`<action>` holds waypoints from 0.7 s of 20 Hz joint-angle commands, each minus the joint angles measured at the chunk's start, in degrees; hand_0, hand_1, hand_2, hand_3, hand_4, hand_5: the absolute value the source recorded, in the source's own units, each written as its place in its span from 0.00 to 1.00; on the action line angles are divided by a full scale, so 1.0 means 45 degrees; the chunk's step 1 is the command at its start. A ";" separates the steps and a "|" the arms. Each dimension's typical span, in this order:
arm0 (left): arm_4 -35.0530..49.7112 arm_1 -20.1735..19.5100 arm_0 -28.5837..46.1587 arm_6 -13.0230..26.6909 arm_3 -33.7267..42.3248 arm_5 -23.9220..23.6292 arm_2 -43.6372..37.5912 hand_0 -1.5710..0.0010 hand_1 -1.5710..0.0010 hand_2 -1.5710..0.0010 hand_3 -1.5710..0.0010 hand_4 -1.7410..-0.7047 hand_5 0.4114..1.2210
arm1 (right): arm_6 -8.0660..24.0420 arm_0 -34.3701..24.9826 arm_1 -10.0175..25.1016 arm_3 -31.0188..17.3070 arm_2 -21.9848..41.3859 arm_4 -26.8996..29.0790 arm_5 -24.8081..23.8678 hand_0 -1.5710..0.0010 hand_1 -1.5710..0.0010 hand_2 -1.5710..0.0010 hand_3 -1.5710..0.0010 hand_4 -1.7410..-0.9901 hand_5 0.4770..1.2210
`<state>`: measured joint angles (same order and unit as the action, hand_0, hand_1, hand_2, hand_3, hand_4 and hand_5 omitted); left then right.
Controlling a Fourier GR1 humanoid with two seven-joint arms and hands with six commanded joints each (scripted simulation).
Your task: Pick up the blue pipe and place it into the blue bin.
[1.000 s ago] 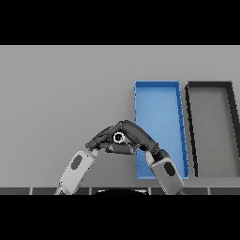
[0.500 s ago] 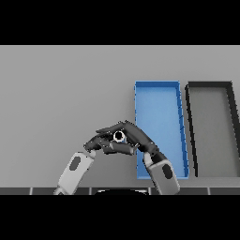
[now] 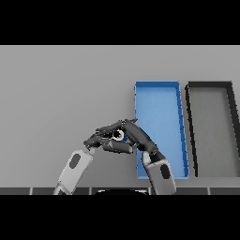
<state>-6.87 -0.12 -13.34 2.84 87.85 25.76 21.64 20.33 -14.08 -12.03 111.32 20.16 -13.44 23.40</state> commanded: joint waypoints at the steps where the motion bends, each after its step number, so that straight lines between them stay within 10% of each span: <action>1: 0.0090 0.0060 0.0189 0.0110 0.0053 0.0038 0.0055 0.96 0.96 0.96 0.97 0.74 0.24 | -0.0029 0.0075 -0.0131 0.0012 0.0022 -0.0026 0.0033 0.00 0.00 0.00 0.00 0.32 1.00; 5: 0.0040 0.0205 0.0206 0.0686 -0.0040 -0.0152 0.0022 0.98 0.98 0.98 0.99 0.74 0.15 | -0.0193 -0.0142 -0.0639 0.0255 -0.0652 0.0313 0.0138 0.00 0.00 0.00 0.00 0.33 1.00; 14: 0.0005 0.0058 0.0155 0.0890 0.0013 -0.0142 -0.0065 1.00 1.00 1.00 1.00 0.76 0.08 | 0.3206 -0.3822 -0.0721 0.1033 -0.3490 0.3902 -0.0959 0.00 0.00 0.00 0.00 0.33 1.00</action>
<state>-6.84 0.14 -12.68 6.80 87.92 25.10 21.33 34.73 -31.37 -15.25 115.98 4.38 4.08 18.95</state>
